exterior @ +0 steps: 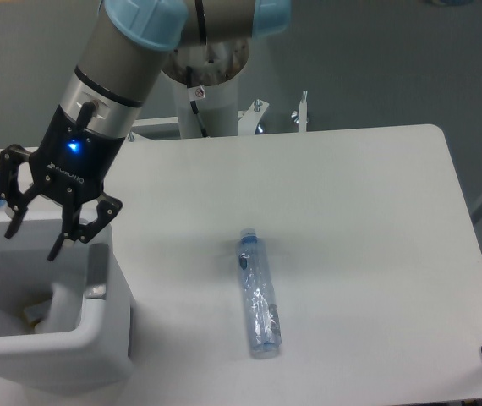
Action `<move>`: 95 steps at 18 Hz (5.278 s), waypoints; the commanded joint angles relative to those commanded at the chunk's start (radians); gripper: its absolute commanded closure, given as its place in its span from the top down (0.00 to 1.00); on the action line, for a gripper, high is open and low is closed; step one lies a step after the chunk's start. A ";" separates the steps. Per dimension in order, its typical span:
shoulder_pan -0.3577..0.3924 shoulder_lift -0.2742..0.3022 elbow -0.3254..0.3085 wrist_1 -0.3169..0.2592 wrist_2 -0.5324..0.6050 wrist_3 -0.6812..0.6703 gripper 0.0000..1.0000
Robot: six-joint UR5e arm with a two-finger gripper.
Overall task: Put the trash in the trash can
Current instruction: 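Carry the bag over the white trash bin and open the gripper, then move the open gripper back over the clear water bottle, then lower the gripper onto the bottle's cap end and close it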
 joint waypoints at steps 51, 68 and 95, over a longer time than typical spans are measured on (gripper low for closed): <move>0.183 -0.463 0.049 0.034 0.597 -0.036 1.00; 0.164 -0.520 0.023 0.074 0.647 -0.031 1.00; 0.146 -0.518 0.035 0.075 0.692 -0.026 0.61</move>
